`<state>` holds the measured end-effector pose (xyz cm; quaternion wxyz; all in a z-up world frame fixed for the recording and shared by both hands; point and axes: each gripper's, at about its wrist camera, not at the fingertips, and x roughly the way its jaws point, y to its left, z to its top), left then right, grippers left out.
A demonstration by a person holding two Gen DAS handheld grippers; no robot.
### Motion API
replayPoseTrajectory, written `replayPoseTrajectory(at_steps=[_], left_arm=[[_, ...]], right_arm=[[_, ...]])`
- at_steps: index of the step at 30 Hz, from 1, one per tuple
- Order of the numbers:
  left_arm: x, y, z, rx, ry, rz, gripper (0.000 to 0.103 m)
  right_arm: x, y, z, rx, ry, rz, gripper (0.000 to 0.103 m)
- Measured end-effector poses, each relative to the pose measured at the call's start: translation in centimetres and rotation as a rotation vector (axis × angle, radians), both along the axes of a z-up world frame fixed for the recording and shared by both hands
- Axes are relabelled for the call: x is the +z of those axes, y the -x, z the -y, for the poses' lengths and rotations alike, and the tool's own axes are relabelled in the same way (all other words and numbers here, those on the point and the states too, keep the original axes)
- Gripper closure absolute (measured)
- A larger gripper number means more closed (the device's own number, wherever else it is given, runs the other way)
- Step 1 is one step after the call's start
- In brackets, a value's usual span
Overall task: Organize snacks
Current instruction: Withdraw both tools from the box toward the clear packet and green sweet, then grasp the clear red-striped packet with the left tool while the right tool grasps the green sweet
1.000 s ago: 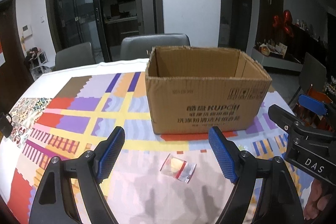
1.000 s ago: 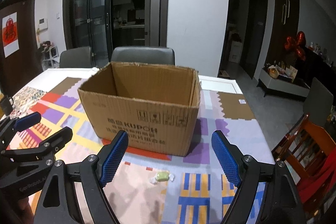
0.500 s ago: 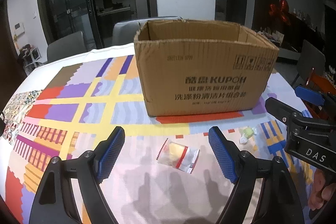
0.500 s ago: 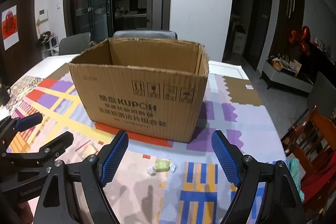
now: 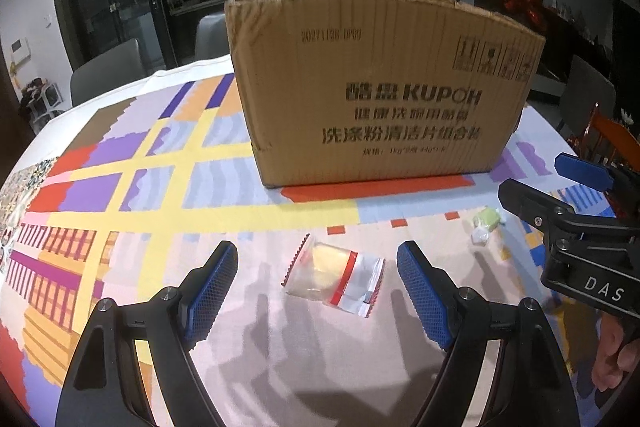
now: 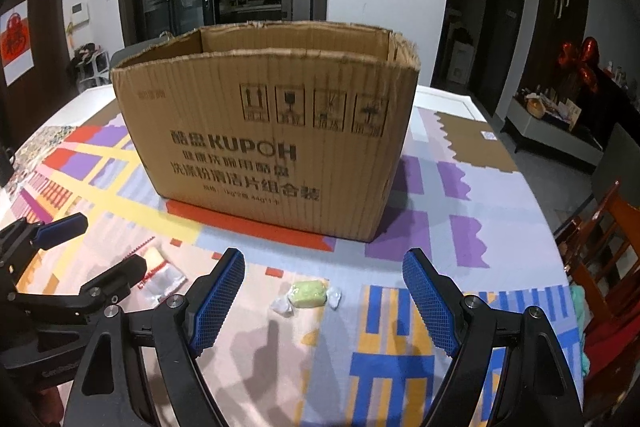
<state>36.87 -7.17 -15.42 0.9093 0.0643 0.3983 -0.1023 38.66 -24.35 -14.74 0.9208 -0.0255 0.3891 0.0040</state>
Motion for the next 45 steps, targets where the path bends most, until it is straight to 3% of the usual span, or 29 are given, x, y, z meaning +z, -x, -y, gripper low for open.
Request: replayPoseTrajectory(at_steps=[15, 28, 32, 40, 45], left_arm=[[-3.6, -2.1, -0.7, -0.01, 0.017, -0.08, 0.021], [-3.8, -2.6, -0.8, -0.026, 0.044, -0.101, 0.026], [-3.7, -2.1, -0.4, -0.043, 0.042, -0.091, 0.04], [-3.5, -1.7, -0.1, -0.051, 0.052, -0.082, 0.06], [-3.5, -1.6, 0.1, -0.059, 0.053, -0.079, 0.067]], right_arm=[[-3.8, -1.1, -0.4, -0.015, 0.008, -0.078, 0.021], [-5.6, -1.8, 0.3, -0.059, -0.018, -0.126, 0.022], [-5.9, -2.1, 0.4, -0.058, -0.036, -0.138, 0.032], [-5.7, -1.8, -0.3, -0.025, -0.046, -0.133, 0.068], [-5.5, -1.6, -0.6, -0.011, -0.042, -0.132, 0.072]])
